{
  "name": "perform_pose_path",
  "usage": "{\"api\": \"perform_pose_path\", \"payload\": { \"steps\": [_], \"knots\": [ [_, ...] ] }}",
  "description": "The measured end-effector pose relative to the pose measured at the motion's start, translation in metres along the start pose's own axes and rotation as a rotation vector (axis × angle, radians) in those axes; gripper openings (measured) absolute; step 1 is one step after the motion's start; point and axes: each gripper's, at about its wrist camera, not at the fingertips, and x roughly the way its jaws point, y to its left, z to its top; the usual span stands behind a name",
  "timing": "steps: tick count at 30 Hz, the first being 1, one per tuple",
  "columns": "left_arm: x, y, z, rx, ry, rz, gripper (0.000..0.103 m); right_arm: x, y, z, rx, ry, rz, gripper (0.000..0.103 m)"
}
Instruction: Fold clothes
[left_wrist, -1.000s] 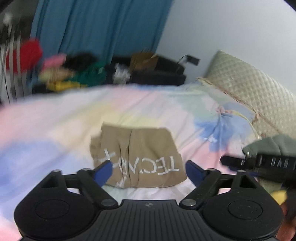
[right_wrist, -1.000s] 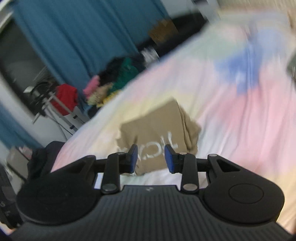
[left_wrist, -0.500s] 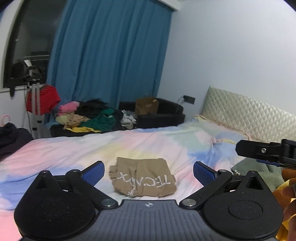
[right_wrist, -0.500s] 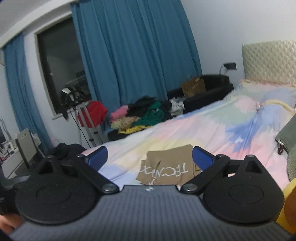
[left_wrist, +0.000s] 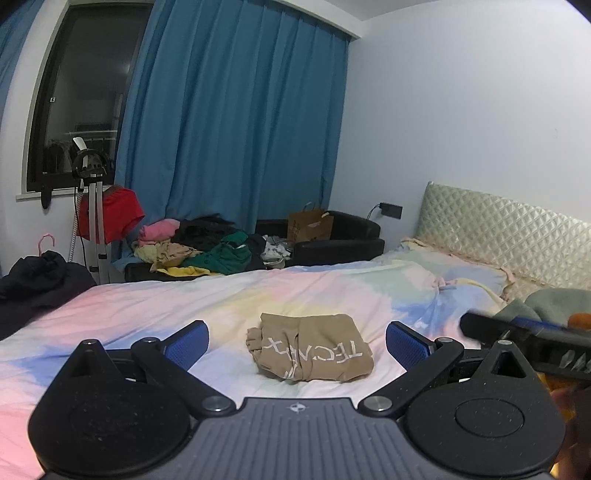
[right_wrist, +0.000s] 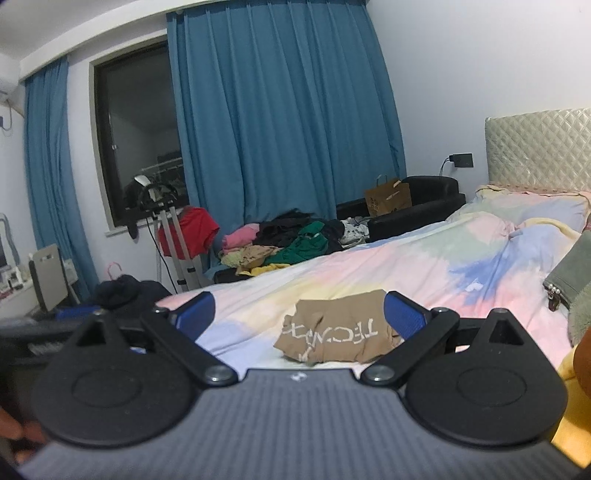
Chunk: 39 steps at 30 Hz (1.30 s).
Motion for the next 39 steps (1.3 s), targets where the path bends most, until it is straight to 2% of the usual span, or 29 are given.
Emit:
{"api": "perform_pose_path", "payload": {
  "steps": [9,18,23,33,39],
  "knots": [
    [-0.001,-0.001,-0.014,0.056,-0.015,0.020,0.103,0.014,-0.001,-0.035,0.002,0.017,-0.039,0.099],
    [0.010,0.006,-0.035,0.039,-0.008,0.028,0.103,0.029,0.009,-0.062,-0.045,0.034,-0.039,0.099],
    [0.020,0.016,-0.046,0.009,0.006,0.020,0.103,0.029,0.013,-0.067,-0.052,0.009,-0.058,0.099],
    [0.036,0.020,-0.058,0.020,0.034,0.027,0.103,0.038,0.016,-0.072,-0.077,0.041,-0.080,0.099],
    [0.038,0.017,-0.061,0.044,0.028,0.041,0.103,0.036,0.012,-0.072,-0.047,0.036,-0.071,0.099]
  ]
}}
